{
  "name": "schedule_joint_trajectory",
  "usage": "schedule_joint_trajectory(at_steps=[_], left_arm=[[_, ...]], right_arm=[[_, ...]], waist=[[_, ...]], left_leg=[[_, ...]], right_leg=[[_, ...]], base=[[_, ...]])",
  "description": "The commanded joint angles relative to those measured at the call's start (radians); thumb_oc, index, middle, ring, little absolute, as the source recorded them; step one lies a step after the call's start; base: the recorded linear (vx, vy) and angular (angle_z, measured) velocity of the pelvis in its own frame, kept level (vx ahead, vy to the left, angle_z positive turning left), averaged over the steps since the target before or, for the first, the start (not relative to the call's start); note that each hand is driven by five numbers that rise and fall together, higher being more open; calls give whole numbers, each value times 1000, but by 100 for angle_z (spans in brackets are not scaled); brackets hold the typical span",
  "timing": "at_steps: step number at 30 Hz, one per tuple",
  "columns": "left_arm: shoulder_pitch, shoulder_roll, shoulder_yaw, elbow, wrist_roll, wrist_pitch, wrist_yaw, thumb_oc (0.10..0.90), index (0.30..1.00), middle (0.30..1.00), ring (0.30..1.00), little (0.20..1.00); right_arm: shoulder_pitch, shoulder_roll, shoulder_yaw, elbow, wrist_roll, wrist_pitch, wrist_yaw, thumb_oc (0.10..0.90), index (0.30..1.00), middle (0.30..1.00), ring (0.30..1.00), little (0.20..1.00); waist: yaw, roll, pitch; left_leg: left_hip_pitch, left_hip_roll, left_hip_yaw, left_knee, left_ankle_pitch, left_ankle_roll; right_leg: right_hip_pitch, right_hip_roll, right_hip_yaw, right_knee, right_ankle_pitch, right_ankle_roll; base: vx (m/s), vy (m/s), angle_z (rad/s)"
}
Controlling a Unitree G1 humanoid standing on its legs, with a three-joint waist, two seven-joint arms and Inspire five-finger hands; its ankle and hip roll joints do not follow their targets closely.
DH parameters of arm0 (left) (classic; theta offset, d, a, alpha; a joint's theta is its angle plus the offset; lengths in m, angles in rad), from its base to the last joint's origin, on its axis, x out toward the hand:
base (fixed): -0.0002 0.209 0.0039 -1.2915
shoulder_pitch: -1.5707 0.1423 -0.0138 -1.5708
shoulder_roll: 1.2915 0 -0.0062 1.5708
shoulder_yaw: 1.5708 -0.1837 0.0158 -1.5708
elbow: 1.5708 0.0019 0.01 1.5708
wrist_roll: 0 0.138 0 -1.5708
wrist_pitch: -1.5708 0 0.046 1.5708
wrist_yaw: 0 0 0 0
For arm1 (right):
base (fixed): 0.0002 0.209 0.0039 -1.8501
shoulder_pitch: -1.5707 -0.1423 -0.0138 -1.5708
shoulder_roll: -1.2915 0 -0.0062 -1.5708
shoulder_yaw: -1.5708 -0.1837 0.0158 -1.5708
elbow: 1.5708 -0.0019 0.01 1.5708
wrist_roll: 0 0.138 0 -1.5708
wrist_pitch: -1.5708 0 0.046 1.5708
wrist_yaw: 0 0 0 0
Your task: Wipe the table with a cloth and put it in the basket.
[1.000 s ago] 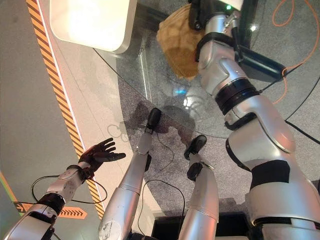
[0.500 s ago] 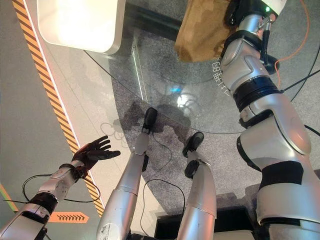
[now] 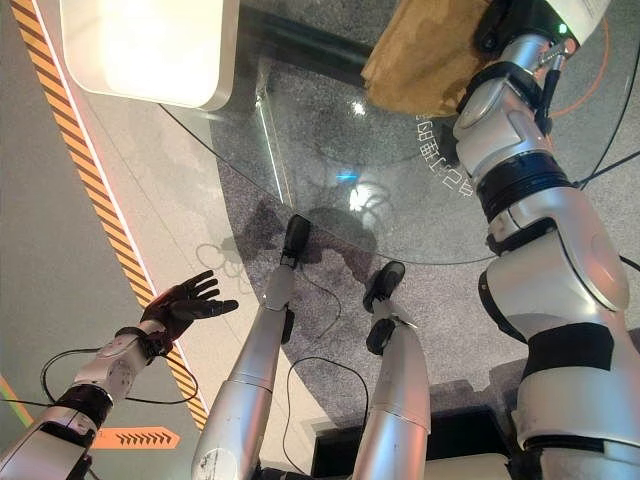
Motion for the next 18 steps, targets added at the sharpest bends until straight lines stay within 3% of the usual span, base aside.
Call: schedule_joint_trajectory(at_steps=[1,9,18], left_arm=[[51,44,34,65,-24,3,-19,800,900,900,900,900],[35,42,29,72,-27,10,-16,800,900,900,900,900],[24,21,19,80,-6,1,-19,800,900,900,900,900]], right_arm=[[-79,-218,12,26,5,1,-158,100,300,300,300,200],[-69,-206,0,-12,13,-46,-156,100,300,300,300,200],[-90,-97,60,-116,-75,-75,-53,100,300,300,300,200]], waist=[[7,-25,-16],[2,-25,-16],[23,-18,-16]], left_leg=[[44,-23,132,130,-181,89],[49,-24,134,127,-181,87],[56,-31,131,122,-179,85]], right_leg=[[84,59,43,-258,172,49],[86,60,48,-262,173,50],[95,53,35,-266,167,47]], base=[[1,4,-3],[0,2,-1],[-3,-2,-3]])
